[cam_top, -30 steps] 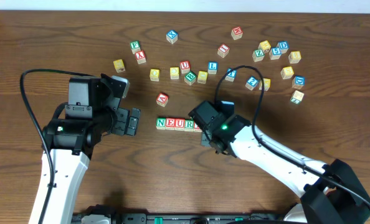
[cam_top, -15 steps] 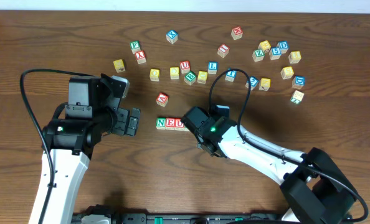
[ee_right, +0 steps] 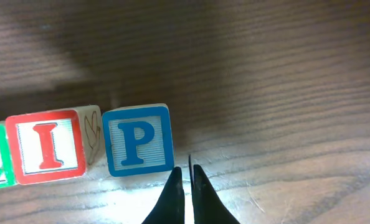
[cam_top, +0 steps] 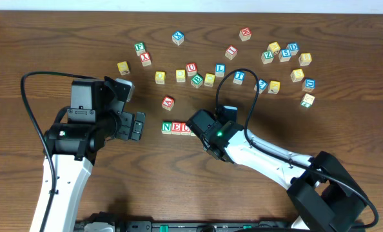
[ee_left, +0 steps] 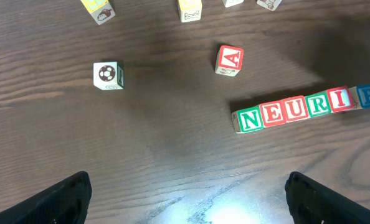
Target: Spell out NEURIPS
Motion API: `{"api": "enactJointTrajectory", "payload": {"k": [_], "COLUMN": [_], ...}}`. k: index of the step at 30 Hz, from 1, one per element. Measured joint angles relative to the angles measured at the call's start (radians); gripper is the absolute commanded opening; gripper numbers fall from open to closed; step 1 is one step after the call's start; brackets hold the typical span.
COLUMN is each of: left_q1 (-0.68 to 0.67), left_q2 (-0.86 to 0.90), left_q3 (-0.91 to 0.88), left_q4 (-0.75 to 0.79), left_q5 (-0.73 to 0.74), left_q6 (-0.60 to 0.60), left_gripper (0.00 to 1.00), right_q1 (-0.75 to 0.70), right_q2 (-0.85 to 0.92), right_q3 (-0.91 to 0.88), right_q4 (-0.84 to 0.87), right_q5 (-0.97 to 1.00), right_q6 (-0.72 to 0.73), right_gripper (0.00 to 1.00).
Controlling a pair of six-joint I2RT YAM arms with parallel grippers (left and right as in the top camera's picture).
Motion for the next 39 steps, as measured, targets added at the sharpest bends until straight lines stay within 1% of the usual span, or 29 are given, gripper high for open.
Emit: {"api": "enactJointTrajectory", "payload": {"k": [39], "left_q1": [0.000], "left_q2": [0.000], "left_q3": [0.000], "left_q4": [0.000], "left_q5": [0.000], "left_q6": [0.000], "left_gripper": [0.98], "right_q1": [0.000], "right_q2": [0.000], "right_q3": [-0.036], "right_q4": [0.089], "right_q5": [0.022], "right_q6": [-0.023], "right_gripper": [0.01]}}
